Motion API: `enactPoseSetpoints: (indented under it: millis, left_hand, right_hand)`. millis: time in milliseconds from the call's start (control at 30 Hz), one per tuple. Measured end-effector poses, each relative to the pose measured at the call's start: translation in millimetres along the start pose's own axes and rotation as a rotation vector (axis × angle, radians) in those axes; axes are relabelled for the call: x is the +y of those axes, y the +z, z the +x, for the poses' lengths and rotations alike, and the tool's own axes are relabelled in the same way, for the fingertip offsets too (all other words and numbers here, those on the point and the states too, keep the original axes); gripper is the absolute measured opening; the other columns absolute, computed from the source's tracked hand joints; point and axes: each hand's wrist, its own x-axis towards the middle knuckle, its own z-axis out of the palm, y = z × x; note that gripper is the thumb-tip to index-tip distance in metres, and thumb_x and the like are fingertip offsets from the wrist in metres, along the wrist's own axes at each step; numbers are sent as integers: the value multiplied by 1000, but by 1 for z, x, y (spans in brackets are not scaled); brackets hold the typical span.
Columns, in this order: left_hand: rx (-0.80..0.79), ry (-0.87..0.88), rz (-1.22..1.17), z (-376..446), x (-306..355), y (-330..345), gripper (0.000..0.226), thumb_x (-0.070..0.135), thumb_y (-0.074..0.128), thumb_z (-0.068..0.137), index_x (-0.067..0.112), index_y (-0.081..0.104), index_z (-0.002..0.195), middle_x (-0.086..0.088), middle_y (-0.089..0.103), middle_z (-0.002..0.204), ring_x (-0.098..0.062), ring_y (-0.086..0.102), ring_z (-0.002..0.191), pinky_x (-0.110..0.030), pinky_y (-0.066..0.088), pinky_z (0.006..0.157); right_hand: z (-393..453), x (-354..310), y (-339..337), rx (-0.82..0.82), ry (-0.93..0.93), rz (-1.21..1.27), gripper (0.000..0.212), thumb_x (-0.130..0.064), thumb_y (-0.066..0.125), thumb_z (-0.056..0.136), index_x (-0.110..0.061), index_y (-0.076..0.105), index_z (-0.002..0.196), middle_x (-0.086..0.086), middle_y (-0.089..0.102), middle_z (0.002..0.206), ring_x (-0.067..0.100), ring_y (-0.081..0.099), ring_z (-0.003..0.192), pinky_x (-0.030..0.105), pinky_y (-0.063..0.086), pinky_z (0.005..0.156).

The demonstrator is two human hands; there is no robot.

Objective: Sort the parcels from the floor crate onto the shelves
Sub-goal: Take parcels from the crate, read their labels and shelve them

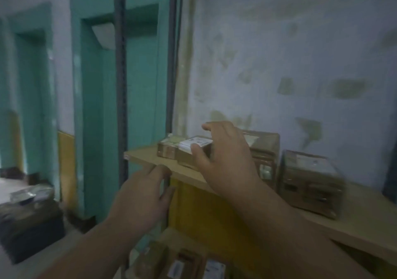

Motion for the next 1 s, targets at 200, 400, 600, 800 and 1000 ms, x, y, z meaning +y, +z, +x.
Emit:
enactPoseSetpoints:
  millis: [200, 400, 600, 800, 1000]
  left_hand:
    - [26, -127, 168, -8, -154, -66, 32, 38, 70, 84, 26, 63, 113, 6, 62, 106, -21, 64, 93, -35, 50, 78]
    - [28, -252, 267, 10, -292, -129, 28, 41, 68, 84, 33, 61, 110, 10, 58, 101, -17, 60, 93, -35, 50, 76]
    - [16, -308, 282, 41, -406, -123, 28, 39, 67, 86, 32, 63, 113, 9, 60, 105, -12, 57, 95, -29, 48, 79]
    - [-7, -394, 282, 92, -521, -94, 35, 41, 65, 88, 29, 60, 121, 9, 59, 116, -12, 56, 103, -26, 46, 85]
    - [-22, -506, 361, 148, -648, -107, 40, 46, 62, 91, 34, 55, 128, 13, 58, 125, -8, 55, 109, -20, 41, 86]
  right_hand:
    - [44, -115, 111, -2, -97, 153, 51, -47, 58, 90, -20, 55, 133, 2, 55, 127, 23, 50, 115, 41, 44, 97]
    - [94, -219, 223, -41, -97, 314, 52, -48, 57, 86, -18, 58, 128, 4, 58, 121, 25, 54, 111, 42, 46, 96]
    - [145, -264, 330, -102, -123, 324, 44, -42, 62, 91, -18, 58, 128, 4, 57, 122, 26, 51, 112, 41, 42, 94]
    - [214, -290, 455, -175, -141, 350, 47, -47, 58, 93, -22, 53, 133, 0, 52, 131, 22, 47, 120, 38, 38, 101]
    - [294, -355, 580, -253, -162, 454, 49, -47, 58, 93, -22, 52, 134, 0, 52, 134, 22, 45, 125, 41, 39, 105]
